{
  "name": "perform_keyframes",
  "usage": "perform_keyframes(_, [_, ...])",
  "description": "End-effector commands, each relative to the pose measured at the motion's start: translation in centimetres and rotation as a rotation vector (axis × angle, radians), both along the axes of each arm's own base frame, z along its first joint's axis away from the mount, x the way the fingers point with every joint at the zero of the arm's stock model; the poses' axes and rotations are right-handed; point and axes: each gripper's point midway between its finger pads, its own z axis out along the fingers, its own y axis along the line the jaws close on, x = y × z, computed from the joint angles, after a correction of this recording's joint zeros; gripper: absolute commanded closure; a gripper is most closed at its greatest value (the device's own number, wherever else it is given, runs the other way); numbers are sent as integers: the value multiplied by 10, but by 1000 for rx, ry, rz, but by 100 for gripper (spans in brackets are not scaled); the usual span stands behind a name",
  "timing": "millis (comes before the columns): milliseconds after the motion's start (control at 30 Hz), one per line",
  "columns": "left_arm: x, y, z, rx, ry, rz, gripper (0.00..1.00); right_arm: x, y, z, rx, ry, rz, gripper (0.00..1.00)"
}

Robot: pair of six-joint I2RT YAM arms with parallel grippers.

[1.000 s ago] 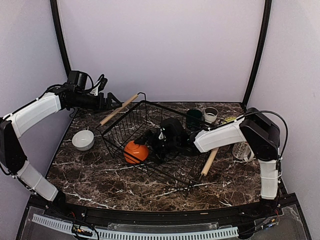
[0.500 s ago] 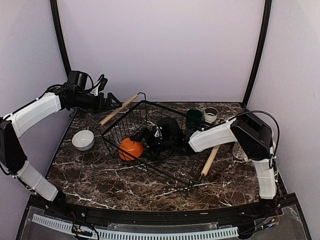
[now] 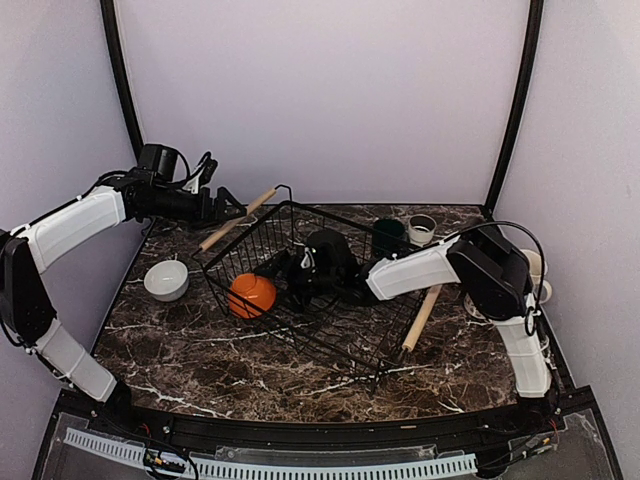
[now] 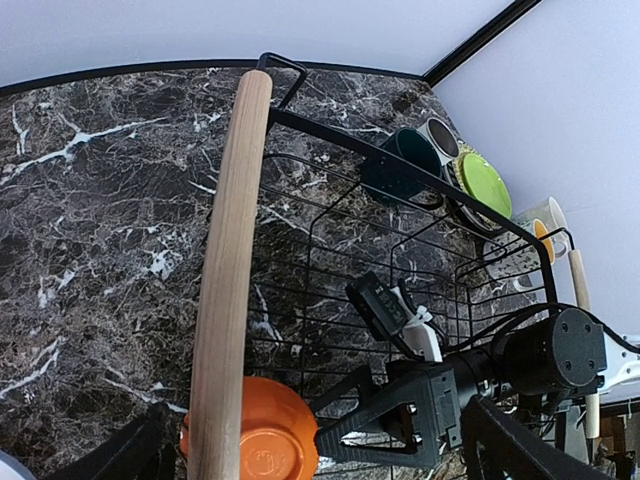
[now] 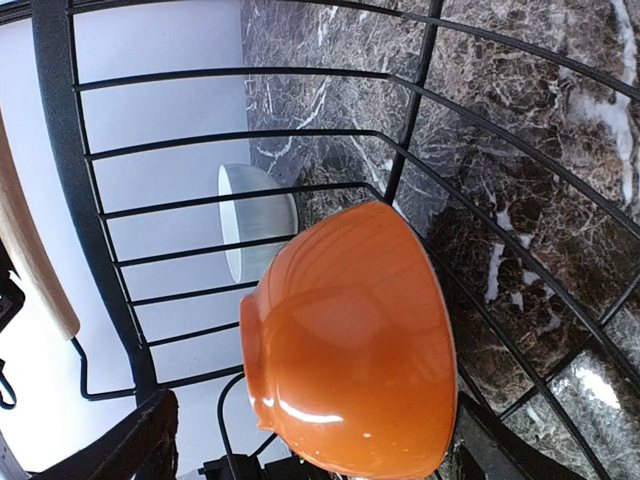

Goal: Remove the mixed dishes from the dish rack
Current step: Grab the bowl from the dish rack.

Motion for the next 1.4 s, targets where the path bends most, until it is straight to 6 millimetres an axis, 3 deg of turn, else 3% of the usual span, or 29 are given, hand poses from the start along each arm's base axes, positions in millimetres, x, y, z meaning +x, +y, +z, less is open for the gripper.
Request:
perform_keyframes(0, [-3, -5, -6, -17, 18, -18, 2, 8, 11, 20, 73, -56, 16, 12])
perform_keyframes(367, [-3, -6, -7, -26, 22, -20, 2, 3, 19, -1, -10, -33, 49, 15])
perform_keyframes(633, [-3, -6, -7, -26, 23, -21, 2, -4, 29, 29, 62, -89, 106, 27])
perform_keyframes(1067, [-3, -7, -9, -29, 31, -22, 2, -8, 36, 40, 133, -70, 137, 50])
perform_keyframes(1367, [-3, -8, -8, -36, 34, -25, 2, -13, 45, 29, 151, -48, 159, 58])
